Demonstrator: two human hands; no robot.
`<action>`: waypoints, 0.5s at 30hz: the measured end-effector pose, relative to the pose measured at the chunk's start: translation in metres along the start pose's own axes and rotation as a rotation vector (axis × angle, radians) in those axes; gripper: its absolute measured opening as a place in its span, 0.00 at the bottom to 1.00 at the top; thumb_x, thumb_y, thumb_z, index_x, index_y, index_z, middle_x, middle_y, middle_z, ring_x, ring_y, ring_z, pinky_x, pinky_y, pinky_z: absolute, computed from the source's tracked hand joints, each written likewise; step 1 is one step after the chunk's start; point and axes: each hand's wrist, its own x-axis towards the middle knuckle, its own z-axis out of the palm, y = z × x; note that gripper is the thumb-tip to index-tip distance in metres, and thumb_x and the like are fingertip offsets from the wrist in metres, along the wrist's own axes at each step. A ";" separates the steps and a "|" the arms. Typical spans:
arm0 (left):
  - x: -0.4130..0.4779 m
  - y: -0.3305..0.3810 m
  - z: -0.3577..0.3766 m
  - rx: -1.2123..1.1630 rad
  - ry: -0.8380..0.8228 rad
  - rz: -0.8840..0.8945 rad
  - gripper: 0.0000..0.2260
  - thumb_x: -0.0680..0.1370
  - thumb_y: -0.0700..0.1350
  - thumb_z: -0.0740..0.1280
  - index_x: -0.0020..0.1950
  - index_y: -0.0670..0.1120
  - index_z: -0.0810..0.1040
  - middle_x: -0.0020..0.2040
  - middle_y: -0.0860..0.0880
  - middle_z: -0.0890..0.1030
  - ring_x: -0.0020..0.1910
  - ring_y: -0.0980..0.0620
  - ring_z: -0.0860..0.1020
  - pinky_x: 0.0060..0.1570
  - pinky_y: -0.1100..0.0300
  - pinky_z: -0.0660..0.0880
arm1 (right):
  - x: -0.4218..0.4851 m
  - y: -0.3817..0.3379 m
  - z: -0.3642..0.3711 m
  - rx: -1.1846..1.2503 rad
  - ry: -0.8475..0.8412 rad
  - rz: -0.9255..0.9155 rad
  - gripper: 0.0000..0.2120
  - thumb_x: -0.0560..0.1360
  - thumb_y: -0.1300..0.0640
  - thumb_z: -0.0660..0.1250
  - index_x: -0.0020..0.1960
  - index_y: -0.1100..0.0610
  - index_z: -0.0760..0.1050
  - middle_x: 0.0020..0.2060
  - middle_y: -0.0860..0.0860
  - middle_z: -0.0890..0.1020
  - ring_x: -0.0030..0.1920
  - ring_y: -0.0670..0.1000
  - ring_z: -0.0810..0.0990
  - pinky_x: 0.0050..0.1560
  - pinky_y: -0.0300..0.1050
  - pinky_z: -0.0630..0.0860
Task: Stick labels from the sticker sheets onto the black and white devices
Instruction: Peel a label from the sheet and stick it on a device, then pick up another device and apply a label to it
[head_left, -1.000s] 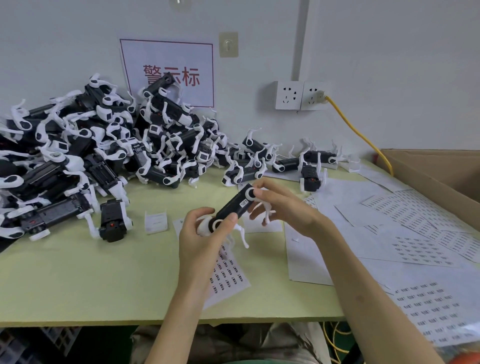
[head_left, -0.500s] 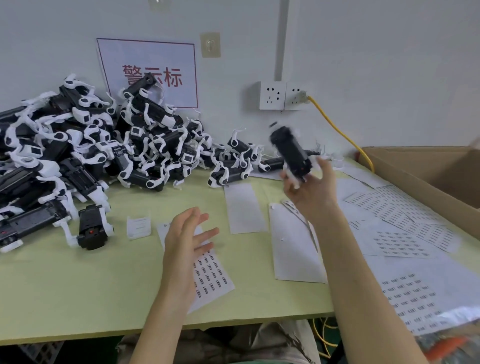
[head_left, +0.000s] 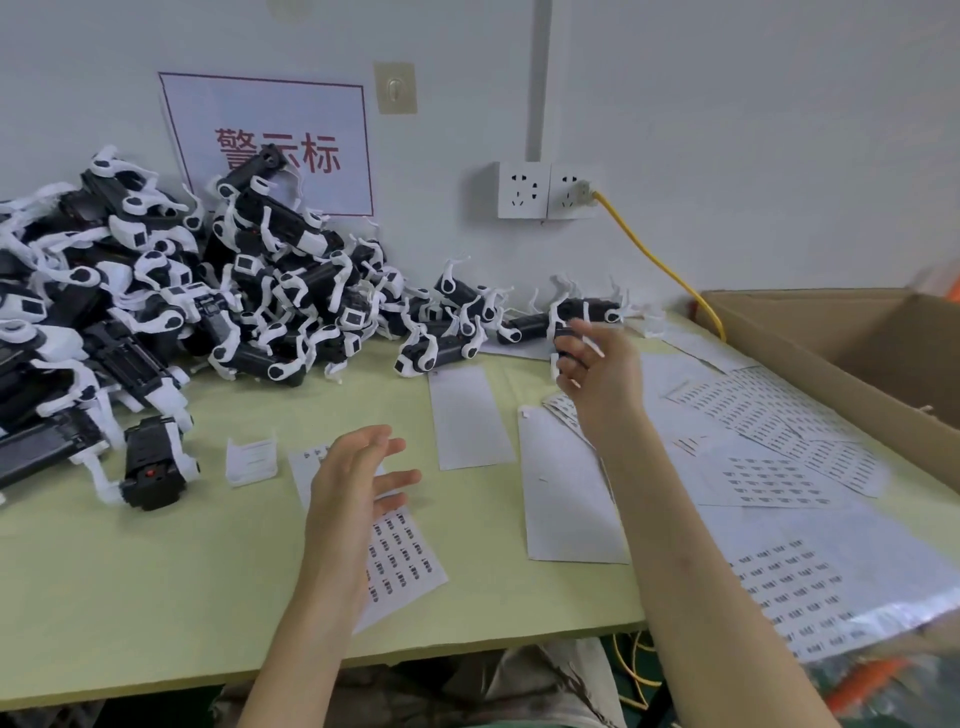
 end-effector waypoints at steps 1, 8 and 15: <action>0.000 0.000 0.000 0.010 -0.001 0.007 0.07 0.83 0.45 0.64 0.56 0.50 0.82 0.53 0.52 0.86 0.47 0.49 0.86 0.49 0.53 0.77 | -0.002 0.006 0.005 -0.174 -0.007 -0.029 0.08 0.78 0.57 0.63 0.51 0.57 0.80 0.34 0.50 0.82 0.29 0.48 0.74 0.34 0.41 0.69; -0.009 0.002 0.000 0.129 0.039 0.207 0.13 0.82 0.39 0.63 0.43 0.51 0.82 0.42 0.49 0.85 0.38 0.53 0.82 0.37 0.64 0.76 | -0.026 0.060 0.033 -1.063 -0.375 -0.433 0.08 0.78 0.61 0.65 0.50 0.50 0.80 0.44 0.47 0.81 0.39 0.43 0.78 0.39 0.34 0.72; 0.004 0.011 -0.039 0.558 0.281 0.389 0.10 0.77 0.41 0.72 0.57 0.52 0.80 0.58 0.57 0.80 0.64 0.51 0.74 0.58 0.62 0.67 | -0.037 0.089 0.038 -1.213 -0.684 -0.450 0.13 0.76 0.62 0.65 0.50 0.43 0.78 0.49 0.42 0.77 0.46 0.41 0.78 0.46 0.34 0.71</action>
